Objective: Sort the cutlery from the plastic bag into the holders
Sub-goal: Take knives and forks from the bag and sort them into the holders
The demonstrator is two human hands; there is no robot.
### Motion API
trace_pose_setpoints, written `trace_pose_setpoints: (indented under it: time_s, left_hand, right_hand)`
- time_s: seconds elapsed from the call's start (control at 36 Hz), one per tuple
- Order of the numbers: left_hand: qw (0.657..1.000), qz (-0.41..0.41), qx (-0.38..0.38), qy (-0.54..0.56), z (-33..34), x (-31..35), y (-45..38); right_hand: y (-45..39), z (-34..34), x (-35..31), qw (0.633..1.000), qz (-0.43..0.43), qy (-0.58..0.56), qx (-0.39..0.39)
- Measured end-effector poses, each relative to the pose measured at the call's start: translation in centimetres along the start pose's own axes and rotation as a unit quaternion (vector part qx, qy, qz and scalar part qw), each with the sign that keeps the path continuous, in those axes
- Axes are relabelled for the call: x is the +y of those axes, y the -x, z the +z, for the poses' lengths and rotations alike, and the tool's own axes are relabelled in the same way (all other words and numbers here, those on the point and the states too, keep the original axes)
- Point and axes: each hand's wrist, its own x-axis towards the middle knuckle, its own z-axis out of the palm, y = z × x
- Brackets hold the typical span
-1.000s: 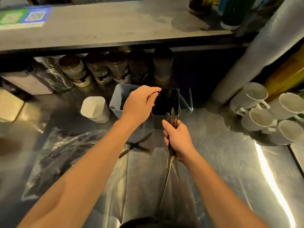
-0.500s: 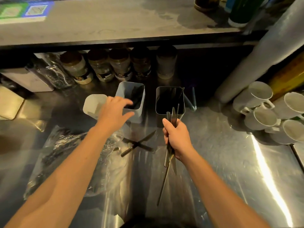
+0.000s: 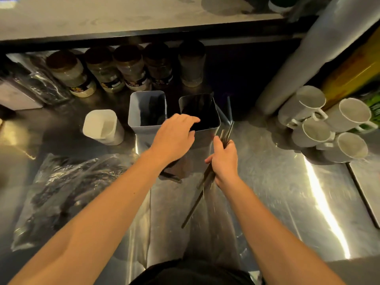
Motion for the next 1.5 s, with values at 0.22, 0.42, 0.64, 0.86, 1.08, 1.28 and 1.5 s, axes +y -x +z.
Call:
trace_pose_setpoints:
  time_s: [0.22,0.42,0.64,0.86,1.08,1.28,1.5]
  left_hand:
    - [0.957,-0.049,-0.181,-0.222,3.3,2.2,-3.7]
    - [0.974,-0.062,-0.141,-0.165,2.5,1.0,-3.1]
    - [0.988,-0.082,-0.075,-0.105,0.8,0.2,-1.2]
    - [0.993,-0.106,0.042,0.006,-2.0,2.1,0.4]
    - [0.863,-0.245,-0.269,0.35,-6.9,8.2,8.3]
    - [0.894,-0.218,-0.221,0.324,-5.8,7.9,12.6]
    - [0.798,-0.261,-0.103,0.532,-6.2,6.3,14.9]
  right_hand:
    - [0.2,-0.7,0.1,1.0,0.013,-0.013,-0.015]
    - [0.6,-1.7,-0.8,0.991,0.045,-0.085,-0.097]
    - [2.0,-1.9,-2.2,0.979,0.06,-0.143,-0.132]
    - [4.2,-1.7,-2.5,0.978,0.044,-0.158,-0.13]
    - [5.8,-0.4,-4.2,0.967,0.051,-0.217,-0.121]
    - [7.2,1.7,-4.8,0.96,-0.014,-0.246,-0.132]
    - [8.5,2.6,-6.0,0.887,0.053,-0.403,-0.219]
